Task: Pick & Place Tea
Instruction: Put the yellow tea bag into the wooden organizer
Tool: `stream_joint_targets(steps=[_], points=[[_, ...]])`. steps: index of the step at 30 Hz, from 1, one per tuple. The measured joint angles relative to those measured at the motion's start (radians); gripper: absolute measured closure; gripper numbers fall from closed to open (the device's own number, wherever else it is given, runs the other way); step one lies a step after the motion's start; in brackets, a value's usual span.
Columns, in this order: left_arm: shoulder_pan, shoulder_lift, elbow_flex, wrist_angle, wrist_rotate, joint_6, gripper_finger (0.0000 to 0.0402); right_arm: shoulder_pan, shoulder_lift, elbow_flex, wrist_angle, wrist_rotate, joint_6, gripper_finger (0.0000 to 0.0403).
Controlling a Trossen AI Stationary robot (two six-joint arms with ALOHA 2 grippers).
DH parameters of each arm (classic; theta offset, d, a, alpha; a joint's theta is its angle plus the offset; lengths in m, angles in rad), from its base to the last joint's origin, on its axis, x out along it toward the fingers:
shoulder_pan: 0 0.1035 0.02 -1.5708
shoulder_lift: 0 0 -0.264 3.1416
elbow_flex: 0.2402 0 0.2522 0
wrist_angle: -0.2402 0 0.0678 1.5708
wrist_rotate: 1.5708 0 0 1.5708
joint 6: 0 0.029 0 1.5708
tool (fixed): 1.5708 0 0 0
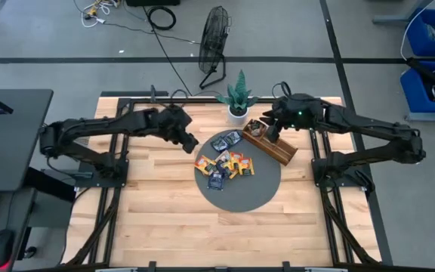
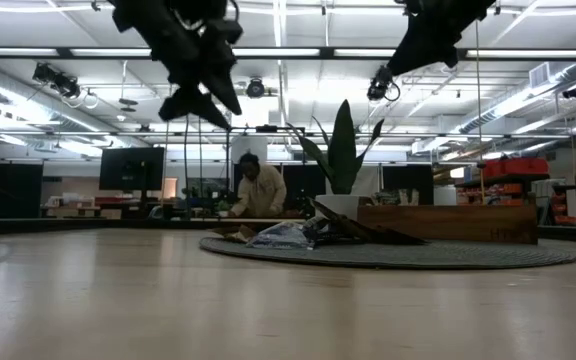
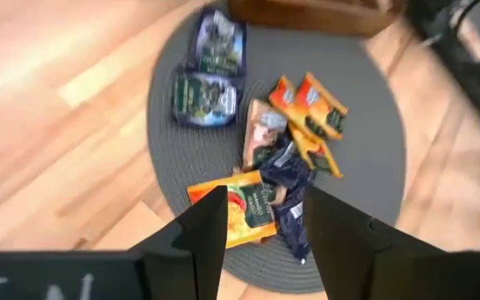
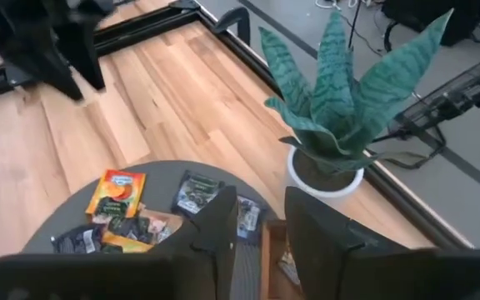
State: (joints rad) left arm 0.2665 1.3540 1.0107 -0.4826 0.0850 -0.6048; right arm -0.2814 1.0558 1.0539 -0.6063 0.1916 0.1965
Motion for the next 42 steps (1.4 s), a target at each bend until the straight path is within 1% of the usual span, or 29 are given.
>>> stream_joint_targets(steps=[3, 6, 12, 17, 19, 25, 28, 34, 38, 42], points=[[-0.001, 0.075, 0.0, 0.007, 0.03, -0.052, 0.0227, 0.008, 0.009, -0.001, 0.006, 0.0, 0.03, 0.0292], [0.0, 0.154, 0.0, 0.007, 0.073, -0.081, 0.0201, 0.012, 0.012, -0.001, 0.018, 0.0, 0.031, 0.0292], [-0.005, 0.307, 0.0, 0.027, 0.077, -0.136, 0.0147, 0.012, 0.012, -0.001, 0.039, 0.001, 0.031, 0.0292], [-0.025, 0.392, 0.0, 0.057, 0.073, -0.167, 0.0132, 0.012, 0.012, -0.001, 0.04, -0.002, 0.027, 0.0292], [-0.037, 0.414, 0.0, 0.063, 0.074, -0.177, 0.0132, 0.012, 0.012, -0.001, 0.037, -0.007, 0.024, 0.0292], [-0.068, 0.424, 0.0, 0.095, 0.072, -0.203, 0.0133, 0.011, 0.012, -0.002, 0.037, -0.008, 0.01, 0.0292], [-0.082, 0.431, 0.0, 0.105, 0.032, -0.211, 0.0138, 0.011, 0.012, -0.002, 0.036, -0.008, 0.003, 0.0292], [-0.099, 0.455, 0.002, 0.105, -0.005, -0.222, 0.0152, 0.011, 0.012, -0.002, 0.036, -0.008, -0.006, 0.0292], [-0.104, 0.457, 0.002, 0.111, -0.017, -0.222, 0.0172, 0.011, 0.012, -0.002, 0.034, -0.008, -0.01, 0.0292], [-0.103, 0.457, 0.0, 0.117, -0.017, -0.222, 0.0216, 0.011, 0.012, -0.002, 0.031, -0.008, -0.01, 0.0292]])
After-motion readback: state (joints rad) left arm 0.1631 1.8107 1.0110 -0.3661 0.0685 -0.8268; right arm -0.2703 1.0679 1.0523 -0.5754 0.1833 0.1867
